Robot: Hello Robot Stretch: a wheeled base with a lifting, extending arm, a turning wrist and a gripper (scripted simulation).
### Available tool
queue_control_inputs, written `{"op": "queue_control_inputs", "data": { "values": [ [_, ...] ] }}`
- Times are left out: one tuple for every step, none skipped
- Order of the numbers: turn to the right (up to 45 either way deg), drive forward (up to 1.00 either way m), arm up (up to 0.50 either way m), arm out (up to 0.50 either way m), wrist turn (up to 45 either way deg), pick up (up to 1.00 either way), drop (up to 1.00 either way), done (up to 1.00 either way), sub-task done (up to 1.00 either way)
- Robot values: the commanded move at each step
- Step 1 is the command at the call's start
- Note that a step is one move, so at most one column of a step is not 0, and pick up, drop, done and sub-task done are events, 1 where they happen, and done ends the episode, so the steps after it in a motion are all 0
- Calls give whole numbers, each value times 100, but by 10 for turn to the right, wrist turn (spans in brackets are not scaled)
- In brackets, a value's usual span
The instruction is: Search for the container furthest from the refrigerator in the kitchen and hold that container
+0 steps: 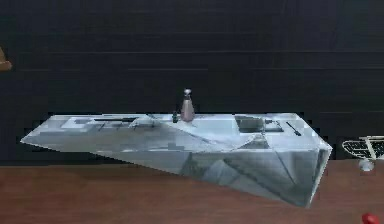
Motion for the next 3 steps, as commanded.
{"op": "queue_control_inputs", "data": {
  "values": [
    [-450, 0, 0, 0, 0, 0, 0, 0, 0],
    [0, 45, 0, 0, 0, 0, 0, 0, 0],
    [-450, 0, 0, 0, 0, 0, 0, 0, 0]
  ]
}}
